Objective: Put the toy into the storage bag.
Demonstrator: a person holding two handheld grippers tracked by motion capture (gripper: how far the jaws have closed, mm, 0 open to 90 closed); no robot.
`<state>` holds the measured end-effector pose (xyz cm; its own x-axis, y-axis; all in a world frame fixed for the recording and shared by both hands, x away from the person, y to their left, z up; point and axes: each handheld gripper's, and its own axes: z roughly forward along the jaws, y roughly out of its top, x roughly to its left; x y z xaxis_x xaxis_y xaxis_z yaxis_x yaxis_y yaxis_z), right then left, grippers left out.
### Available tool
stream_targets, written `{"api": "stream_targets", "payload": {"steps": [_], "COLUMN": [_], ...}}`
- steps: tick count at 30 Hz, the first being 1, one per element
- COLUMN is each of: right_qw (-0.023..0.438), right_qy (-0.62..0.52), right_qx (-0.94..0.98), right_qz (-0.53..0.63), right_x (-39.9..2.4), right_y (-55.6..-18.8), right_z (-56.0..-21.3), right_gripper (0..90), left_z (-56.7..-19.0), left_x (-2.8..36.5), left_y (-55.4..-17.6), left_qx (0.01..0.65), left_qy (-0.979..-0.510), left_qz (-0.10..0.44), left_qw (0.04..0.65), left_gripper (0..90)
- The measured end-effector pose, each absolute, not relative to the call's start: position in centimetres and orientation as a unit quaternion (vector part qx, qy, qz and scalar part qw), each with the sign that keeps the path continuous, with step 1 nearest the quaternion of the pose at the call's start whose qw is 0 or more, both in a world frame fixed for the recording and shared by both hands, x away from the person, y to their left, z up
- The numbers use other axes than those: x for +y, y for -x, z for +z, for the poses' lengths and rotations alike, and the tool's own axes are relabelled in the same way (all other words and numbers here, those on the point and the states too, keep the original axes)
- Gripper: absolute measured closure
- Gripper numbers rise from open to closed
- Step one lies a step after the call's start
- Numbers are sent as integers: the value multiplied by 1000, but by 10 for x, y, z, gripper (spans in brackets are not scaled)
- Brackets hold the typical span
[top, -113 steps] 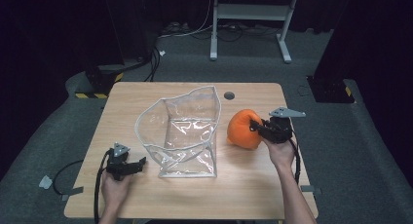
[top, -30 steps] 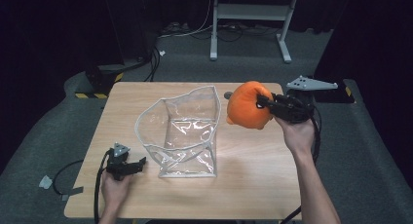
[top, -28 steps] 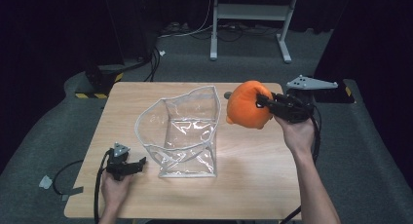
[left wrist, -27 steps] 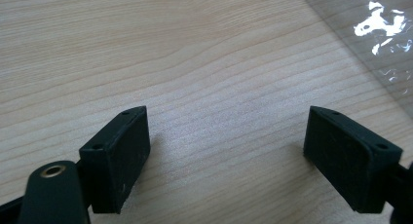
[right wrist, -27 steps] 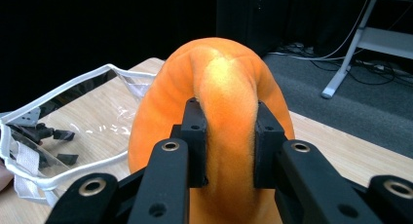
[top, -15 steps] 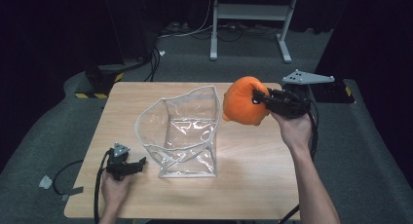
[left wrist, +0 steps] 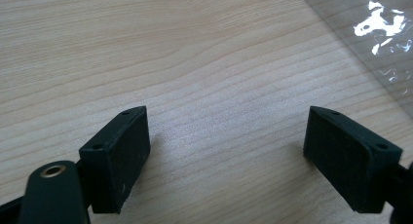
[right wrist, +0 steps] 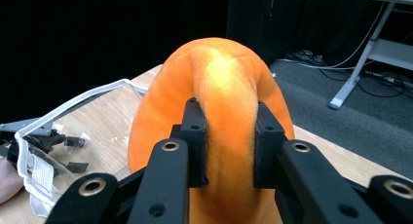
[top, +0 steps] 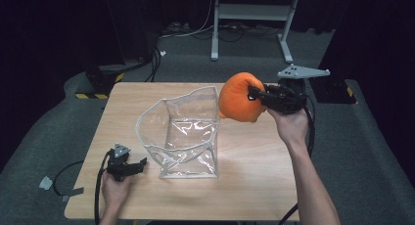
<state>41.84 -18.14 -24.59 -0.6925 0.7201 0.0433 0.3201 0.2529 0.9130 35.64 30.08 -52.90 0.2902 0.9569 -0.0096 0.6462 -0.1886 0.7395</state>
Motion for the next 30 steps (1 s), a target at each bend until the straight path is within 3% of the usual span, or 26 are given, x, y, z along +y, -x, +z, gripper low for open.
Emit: {"api": "stream_targets", "payload": {"steps": [30], "right_qw": [180], "right_qy": [-317], "right_qx": [778], "right_qz": [511], "right_x": [-144], "right_y": [-430], "right_z": [-238], "right_gripper": [731], "left_z": [-529], "left_x": [301], "left_y": [-356], "left_qx": [547], "left_qy": [-733], "left_qz": [237], "left_qw": [327], "left_gripper": [173]}}
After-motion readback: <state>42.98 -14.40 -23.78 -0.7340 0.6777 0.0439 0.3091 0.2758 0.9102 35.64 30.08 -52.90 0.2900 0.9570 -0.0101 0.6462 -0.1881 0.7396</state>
